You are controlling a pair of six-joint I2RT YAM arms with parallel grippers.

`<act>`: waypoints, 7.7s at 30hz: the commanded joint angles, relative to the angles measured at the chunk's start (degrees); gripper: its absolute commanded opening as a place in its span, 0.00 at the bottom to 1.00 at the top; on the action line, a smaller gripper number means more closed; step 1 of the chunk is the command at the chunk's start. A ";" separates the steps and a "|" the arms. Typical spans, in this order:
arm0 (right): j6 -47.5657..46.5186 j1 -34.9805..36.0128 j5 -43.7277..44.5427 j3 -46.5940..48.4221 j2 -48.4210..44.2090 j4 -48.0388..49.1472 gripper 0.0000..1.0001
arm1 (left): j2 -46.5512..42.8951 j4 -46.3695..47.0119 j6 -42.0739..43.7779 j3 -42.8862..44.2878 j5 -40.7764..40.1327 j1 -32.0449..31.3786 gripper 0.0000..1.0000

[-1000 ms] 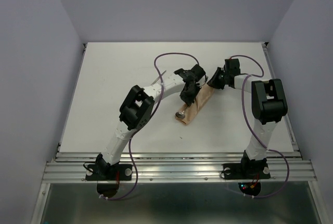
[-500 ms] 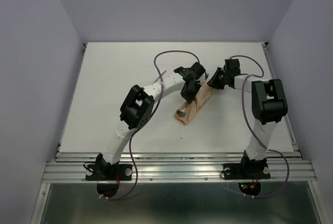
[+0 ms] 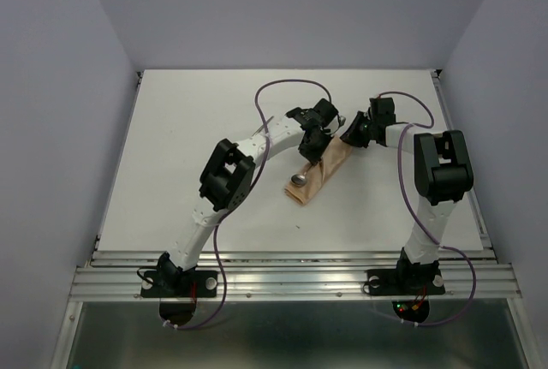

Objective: Fold the napkin into a case and place the utensils inside
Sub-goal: Insert the spoon into the folded napkin, then pick up the knife from the center of the board, then insert the knife into the folded napkin.

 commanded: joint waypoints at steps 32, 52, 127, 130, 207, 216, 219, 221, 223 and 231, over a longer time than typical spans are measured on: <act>-1.96 0.90 1.09 -2.11 0.92 -5.06 0.18 | -0.61 0.11 7.06 3.87 0.33 1.09 0.26; -2.23 0.90 1.26 -2.11 0.40 -5.58 0.18 | -8.25 -0.42 5.83 -2.36 -3.01 1.09 0.55; -2.75 0.90 2.50 -3.43 -2.24 -6.55 0.27 | -22.85 7.84 1.26 -21.00 -2.13 13.67 0.00; -2.67 0.90 2.58 -3.43 -2.24 -6.55 0.27 | -23.46 7.32 1.17 -21.62 -2.57 10.85 0.00; -1.70 0.90 -0.49 -4.57 -2.51 -4.97 0.27 | -15.12 -0.60 2.40 -17.76 -7.93 -7.44 0.00; -1.43 1.95 -1.28 -6.41 -3.03 -3.92 0.27 | -10.46 -1.65 4.42 -10.47 -7.58 -7.35 0.00; -1.35 1.95 -1.37 -6.68 -3.03 -3.83 0.27 | -9.49 -1.65 4.77 -9.15 -7.49 -7.35 0.00; -1.35 1.95 -1.28 -6.68 -2.94 -3.83 0.27 | -8.79 -1.56 4.77 -8.53 -7.32 -7.35 0.00; -1.35 2.48 -1.37 -6.68 -2.86 -3.83 0.27 | -8.18 -1.74 4.77 -7.65 -7.23 -7.35 0.00; -1.26 2.48 -1.20 -6.68 -2.77 -3.83 0.27 | -6.33 -1.74 4.77 -5.45 -6.70 -6.91 0.00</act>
